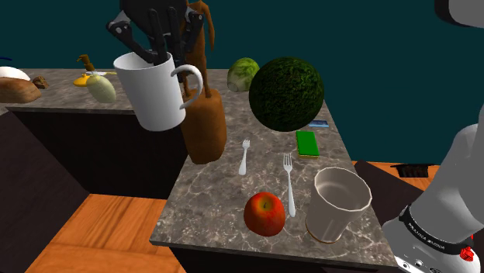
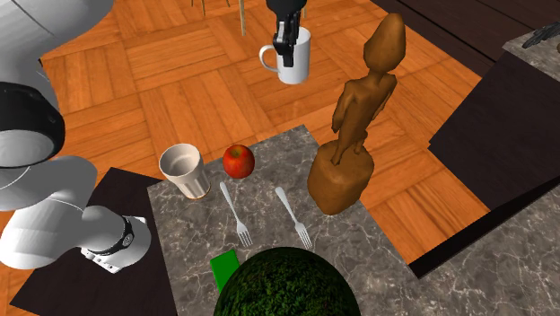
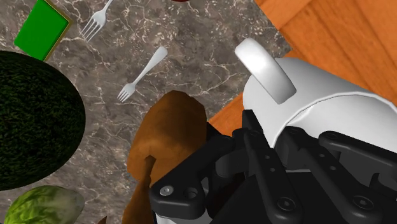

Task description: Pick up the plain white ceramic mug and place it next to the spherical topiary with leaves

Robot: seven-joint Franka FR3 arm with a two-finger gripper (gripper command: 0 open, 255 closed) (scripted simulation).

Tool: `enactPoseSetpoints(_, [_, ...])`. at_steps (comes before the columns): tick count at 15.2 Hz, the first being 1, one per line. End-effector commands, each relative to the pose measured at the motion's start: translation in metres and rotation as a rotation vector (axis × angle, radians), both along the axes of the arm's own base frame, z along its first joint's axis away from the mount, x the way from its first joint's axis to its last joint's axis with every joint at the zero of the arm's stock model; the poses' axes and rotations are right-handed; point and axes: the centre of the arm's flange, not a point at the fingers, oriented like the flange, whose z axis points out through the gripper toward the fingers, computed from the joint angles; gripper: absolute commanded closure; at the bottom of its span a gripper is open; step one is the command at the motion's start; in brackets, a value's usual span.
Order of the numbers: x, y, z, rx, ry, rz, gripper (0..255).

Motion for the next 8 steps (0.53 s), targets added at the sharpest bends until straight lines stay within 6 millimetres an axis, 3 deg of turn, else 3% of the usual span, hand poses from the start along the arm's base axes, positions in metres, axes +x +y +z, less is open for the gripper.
enactPoseSetpoints(1, [0.000, 0.001, 0.011, 0.000, 0.000, 0.000, 255])
enactPoseSetpoints(5, [0.000, 0.001, 0.027, 0.000, 0.000, 0.000, 255])
enactPoseSetpoints(8, [-0.014, -0.036, 0.027, 0.000, 0.000, 0.000, 255])
